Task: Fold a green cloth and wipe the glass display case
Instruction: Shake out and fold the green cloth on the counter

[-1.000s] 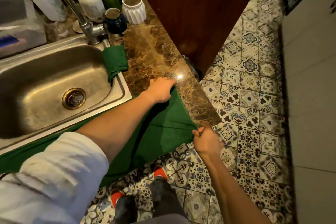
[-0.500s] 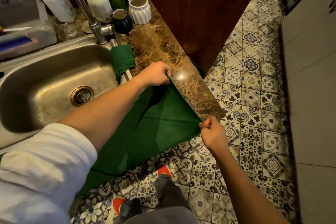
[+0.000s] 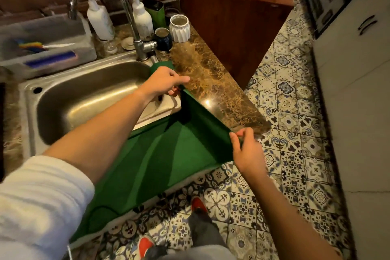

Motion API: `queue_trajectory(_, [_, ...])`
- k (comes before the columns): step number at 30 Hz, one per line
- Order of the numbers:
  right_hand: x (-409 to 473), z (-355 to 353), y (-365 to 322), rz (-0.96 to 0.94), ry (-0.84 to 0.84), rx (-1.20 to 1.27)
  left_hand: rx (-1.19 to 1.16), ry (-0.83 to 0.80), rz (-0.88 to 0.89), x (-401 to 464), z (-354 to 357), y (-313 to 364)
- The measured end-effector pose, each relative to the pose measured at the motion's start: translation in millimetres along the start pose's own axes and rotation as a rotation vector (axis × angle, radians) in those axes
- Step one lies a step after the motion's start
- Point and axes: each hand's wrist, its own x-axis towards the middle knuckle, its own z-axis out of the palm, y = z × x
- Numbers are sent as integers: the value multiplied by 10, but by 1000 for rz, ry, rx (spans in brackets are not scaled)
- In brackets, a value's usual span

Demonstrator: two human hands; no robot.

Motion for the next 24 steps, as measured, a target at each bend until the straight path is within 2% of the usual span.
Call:
queue_trajectory(6, [-462,198,-459,41,-78,-5,-18,139,23,-427,-363,-180])
queue_trajectory(13, [-1012,597,-985,-169,-107,37,-172,182,-36,-955,-926,-541])
queue_trajectory(24, [-1590,1301,-1675,-424,-178,9,-95,338,-85,-1571,-1729,-1360])
